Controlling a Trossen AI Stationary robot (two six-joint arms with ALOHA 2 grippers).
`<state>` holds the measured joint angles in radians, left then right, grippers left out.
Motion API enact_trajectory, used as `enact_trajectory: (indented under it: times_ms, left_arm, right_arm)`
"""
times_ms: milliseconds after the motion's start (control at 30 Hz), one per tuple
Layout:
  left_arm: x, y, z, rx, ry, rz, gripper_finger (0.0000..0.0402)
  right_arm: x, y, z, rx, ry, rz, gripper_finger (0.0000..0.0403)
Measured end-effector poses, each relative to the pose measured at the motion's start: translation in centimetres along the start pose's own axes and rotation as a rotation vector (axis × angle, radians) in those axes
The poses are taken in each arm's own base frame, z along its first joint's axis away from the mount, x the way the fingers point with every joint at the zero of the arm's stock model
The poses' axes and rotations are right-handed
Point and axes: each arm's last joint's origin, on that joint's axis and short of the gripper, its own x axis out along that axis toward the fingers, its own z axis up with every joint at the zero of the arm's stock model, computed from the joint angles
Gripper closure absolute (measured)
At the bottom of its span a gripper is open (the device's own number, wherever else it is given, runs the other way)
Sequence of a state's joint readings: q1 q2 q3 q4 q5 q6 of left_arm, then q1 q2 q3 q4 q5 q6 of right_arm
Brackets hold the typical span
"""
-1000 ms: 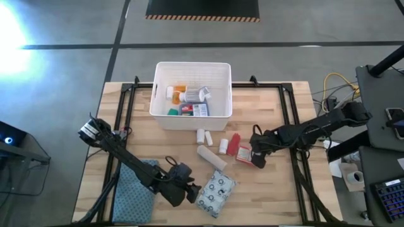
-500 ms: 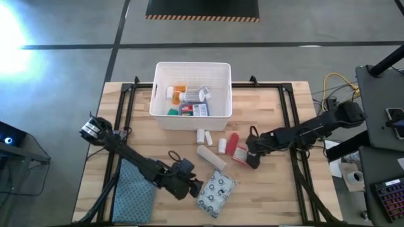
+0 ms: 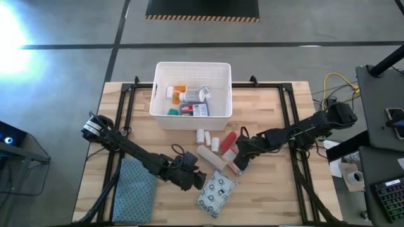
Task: Pick & place medical supplies in basket/bin
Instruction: Put the band aid box into the white bin
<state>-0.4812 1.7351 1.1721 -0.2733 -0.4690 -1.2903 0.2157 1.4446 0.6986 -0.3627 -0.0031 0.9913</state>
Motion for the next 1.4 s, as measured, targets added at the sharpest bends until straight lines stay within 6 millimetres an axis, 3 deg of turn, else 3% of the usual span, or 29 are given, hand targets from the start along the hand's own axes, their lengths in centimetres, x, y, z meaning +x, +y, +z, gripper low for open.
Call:
enact_trajectory:
  times_ms: [267,400,533,733,833,967,1100,1400]
  left_arm:
    - [0.0,0.0,0.0,-0.004,0.004,-0.004,0.0146]
    - [-0.4,-1.0,0.4,0.006,0.009,-0.05,0.0146]
    - [-1.0,-2.5,1.5,0.157,-0.047,-0.086,0.0146]
    - [-0.2,-2.7,5.7,0.283,-0.15,-0.058,0.0146]
    - [1.1,-2.3,8.4,0.291,-0.147,-0.117,0.0146]
    - [3.5,-1.4,10.0,0.289,-0.159,-0.127,0.0146]
    - [5.8,-0.9,9.3,0.272,-0.118,-0.14,0.0146]
    - [9.5,-0.2,4.5,0.242,0.009,-0.105,0.0146]
  right_arm:
    - [0.0,0.1,0.1,0.004,0.003,-0.005,0.027]
    - [0.0,0.0,0.0,0.003,0.006,-0.013,0.0278]
    - [0.0,-0.1,-0.1,0.003,0.015,-0.028,0.0273]
    - [0.1,-0.5,-0.3,0.0,0.03,-0.051,0.0274]
    - [0.2,-0.6,-0.4,0.0,0.034,-0.057,0.0279]
    - [0.1,-0.5,-0.4,-0.002,0.034,-0.055,0.0285]
    - [0.1,-0.5,-0.6,0.016,0.036,-0.054,0.0291]
    - [0.4,0.7,-0.7,0.021,0.023,0.044,0.0296]
